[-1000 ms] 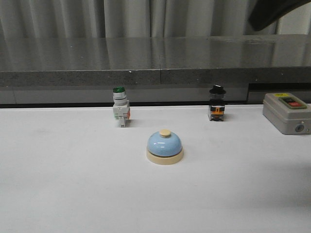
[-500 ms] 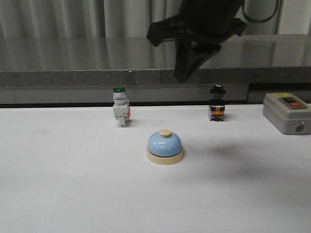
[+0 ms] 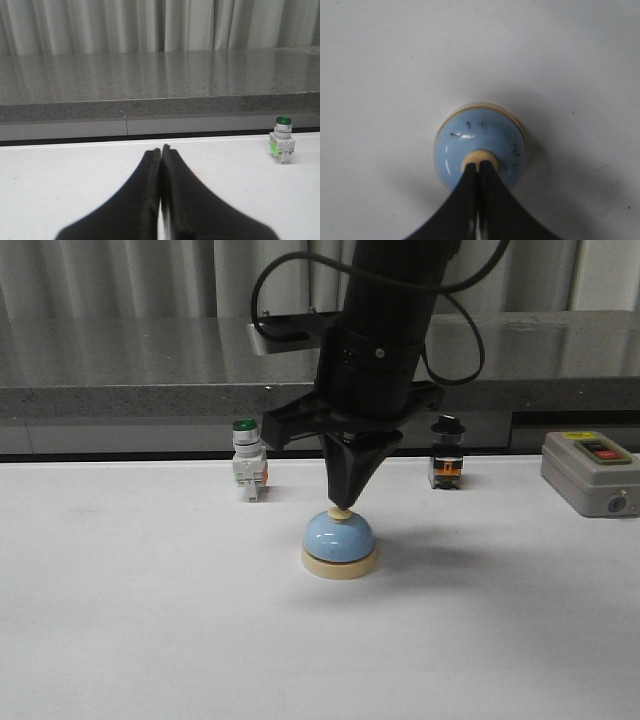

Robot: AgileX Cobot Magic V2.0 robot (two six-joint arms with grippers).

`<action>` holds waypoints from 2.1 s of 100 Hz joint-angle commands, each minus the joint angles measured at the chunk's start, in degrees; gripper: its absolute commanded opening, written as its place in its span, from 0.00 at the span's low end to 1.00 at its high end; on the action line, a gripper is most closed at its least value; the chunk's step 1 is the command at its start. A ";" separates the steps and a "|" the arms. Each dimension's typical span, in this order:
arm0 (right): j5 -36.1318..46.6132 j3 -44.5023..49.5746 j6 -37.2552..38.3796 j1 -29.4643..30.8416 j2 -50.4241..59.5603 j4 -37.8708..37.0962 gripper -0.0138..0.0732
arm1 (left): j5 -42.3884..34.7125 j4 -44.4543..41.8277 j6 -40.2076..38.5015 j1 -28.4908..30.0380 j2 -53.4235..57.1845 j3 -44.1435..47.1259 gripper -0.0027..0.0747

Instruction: Place and press bell with both arms

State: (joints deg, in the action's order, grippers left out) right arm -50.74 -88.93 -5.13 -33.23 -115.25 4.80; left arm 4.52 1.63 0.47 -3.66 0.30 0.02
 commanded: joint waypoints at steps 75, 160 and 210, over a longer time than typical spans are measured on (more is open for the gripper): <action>8.06 9.19 13.41 7.12 21.22 -5.56 0.08 | -4.52 0.51 -0.47 0.13 1.97 1.30 0.01; 14.16 45.42 13.85 33.36 62.12 -5.54 0.08 | -4.52 0.51 -0.47 0.13 1.97 1.30 0.01; 24.32 63.05 13.85 33.69 87.13 -5.54 0.08 | -4.52 0.51 -0.47 0.13 1.97 1.30 0.01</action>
State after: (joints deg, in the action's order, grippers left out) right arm -31.50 -26.38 8.73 0.04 -31.45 0.00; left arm 4.52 1.63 0.47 -3.66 0.30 0.02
